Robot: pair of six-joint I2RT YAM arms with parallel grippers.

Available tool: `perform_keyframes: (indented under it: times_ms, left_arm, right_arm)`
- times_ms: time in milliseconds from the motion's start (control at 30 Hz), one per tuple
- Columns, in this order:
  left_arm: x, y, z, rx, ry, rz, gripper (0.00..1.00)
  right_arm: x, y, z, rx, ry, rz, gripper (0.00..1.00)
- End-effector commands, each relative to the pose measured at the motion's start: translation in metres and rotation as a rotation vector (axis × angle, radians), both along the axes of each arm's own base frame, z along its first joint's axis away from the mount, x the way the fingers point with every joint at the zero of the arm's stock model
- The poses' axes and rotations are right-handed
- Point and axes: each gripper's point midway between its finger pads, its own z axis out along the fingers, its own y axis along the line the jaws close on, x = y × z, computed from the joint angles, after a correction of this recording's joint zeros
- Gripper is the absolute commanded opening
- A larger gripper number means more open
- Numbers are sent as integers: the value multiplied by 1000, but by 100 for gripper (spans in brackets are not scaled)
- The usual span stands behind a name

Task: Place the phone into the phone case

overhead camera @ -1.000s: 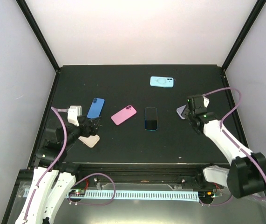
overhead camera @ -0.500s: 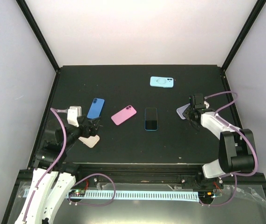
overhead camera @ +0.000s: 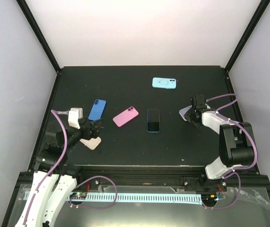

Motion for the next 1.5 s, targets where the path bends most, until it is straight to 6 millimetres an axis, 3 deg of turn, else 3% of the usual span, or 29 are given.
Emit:
perform_keyframes:
  times_ms: [0,533,867,1233,1467]
  left_arm:
    - [-1,1,13,9,-53,3,99]
    - [-1,2,13,11,-55,9,99]
    - [0,3,13,14,-57,14,99]
    - [1,4,12,19,-55,21,99]
    - [2,6,10,23,-49,34,99]
  right_arm:
    - [14,-3,4,13,-32,-29,30]
    - [18,0,-7,22,-2,-7,26]
    - [16,7,-4,38,-7,51,1]
    - [-11,18,16,59,-51,171,1]
    - [-37,53,43,87,-117,360,1]
